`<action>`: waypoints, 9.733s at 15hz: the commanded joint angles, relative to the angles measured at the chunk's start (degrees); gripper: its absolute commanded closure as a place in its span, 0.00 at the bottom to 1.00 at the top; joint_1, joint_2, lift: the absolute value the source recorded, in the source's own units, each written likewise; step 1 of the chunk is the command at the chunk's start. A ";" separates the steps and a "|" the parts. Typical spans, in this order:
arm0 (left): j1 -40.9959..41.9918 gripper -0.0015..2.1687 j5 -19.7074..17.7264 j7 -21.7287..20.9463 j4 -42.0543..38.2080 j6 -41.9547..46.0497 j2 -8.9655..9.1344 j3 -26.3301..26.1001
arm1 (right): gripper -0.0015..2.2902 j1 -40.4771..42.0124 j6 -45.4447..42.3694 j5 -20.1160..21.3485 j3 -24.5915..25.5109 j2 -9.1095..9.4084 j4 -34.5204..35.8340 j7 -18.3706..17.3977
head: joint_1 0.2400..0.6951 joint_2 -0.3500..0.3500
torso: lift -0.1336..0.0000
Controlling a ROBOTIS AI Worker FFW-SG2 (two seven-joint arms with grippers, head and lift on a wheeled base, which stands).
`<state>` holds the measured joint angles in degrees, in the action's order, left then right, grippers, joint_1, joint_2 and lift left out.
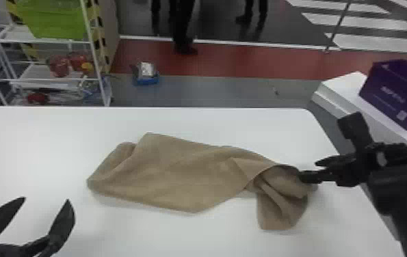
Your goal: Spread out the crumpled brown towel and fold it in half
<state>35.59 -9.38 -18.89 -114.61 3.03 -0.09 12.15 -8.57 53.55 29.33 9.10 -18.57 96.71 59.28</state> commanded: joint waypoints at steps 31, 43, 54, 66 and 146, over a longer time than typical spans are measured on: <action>2.64 0.04 7.63 -10.90 -10.28 -16.87 0.24 -16.37 | 0.88 -8.66 13.56 -11.66 -6.64 10.40 22.29 -6.37 | 1.00 0.29 | 0.08; -12.56 0.07 15.89 10.19 -2.37 -25.31 -0.09 -37.03 | 0.88 -8.30 19.54 -11.66 -10.69 14.62 29.50 -6.46 | 1.00 0.23 | 0.08; -23.99 0.08 17.12 -0.44 8.17 -35.68 -0.26 -34.04 | 0.88 -7.25 21.47 -12.28 -10.51 14.88 32.14 -6.55 | 1.00 0.21 | 0.08; -29.26 0.27 20.72 -1.67 12.48 -44.82 0.09 -32.72 | 0.88 -7.25 21.65 -12.98 -9.54 14.97 32.75 -6.55 | 1.00 0.26 | 0.08; -13.88 0.09 41.20 -39.91 -17.14 -48.87 -2.29 -19.62 | 0.88 -2.24 -7.01 6.44 -13.85 6.88 12.62 -1.98 | 1.00 0.32 | 0.08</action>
<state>21.13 31.78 -59.58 -131.79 -47.44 -2.37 -6.12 -10.66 46.46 35.64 -4.69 -12.13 109.24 57.31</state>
